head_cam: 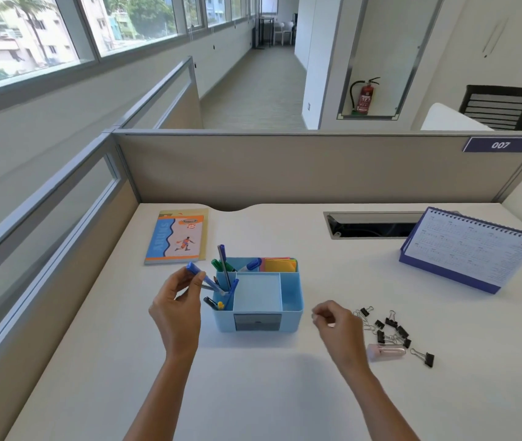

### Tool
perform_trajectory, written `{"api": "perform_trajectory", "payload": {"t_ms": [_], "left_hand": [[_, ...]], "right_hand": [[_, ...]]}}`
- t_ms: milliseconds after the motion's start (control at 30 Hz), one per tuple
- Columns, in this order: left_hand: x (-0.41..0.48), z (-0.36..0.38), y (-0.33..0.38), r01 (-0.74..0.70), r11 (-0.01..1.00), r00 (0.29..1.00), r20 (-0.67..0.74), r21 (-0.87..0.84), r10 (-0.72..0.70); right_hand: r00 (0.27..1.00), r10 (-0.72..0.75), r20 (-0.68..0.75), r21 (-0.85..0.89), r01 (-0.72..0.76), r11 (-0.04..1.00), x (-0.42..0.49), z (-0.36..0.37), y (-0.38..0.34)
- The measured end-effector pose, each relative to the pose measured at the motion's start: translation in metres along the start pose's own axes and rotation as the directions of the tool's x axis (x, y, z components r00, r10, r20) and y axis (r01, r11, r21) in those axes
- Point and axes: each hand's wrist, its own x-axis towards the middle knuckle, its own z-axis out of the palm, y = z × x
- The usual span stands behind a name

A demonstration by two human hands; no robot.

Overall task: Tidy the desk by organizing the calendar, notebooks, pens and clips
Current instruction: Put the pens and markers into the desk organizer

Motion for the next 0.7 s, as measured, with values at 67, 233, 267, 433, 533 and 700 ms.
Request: {"api": "perform_trajectory", "payload": {"t_ms": [67, 233, 267, 433, 533, 700], "left_hand": [[-0.002, 0.004, -0.005, 0.008, 1.0, 1.0, 0.021, 0.014, -0.008], [-0.013, 0.014, -0.016, 0.051, 0.996, 0.992, 0.111, 0.077, -0.059], [-0.014, 0.015, -0.019, 0.059, 0.995, 0.99, 0.123, 0.08, -0.068], [-0.021, 0.02, -0.026, 0.067, 0.991, 0.986, 0.146, 0.119, -0.084], [-0.021, 0.021, -0.024, 0.044, 0.991, 0.989, 0.135, 0.124, -0.06], [-0.02, 0.017, -0.02, -0.044, 0.985, 0.994, 0.109, 0.17, 0.026]], "right_hand": [[0.997, 0.046, -0.063, -0.017, -0.047, 0.999, 0.002, -0.017, 0.017], [0.968, 0.145, -0.206, -0.114, -0.171, 0.979, 0.005, -0.053, 0.053], [0.964, 0.16, -0.211, -0.162, -0.196, 0.967, 0.005, -0.059, 0.06], [0.953, 0.301, -0.046, -0.453, -0.288, 0.844, 0.001, -0.071, 0.088], [0.968, 0.249, -0.026, -0.597, -0.215, 0.773, -0.003, -0.066, 0.101], [0.988, 0.14, -0.06, -0.622, -0.147, 0.769, -0.005, -0.057, 0.111]]}}
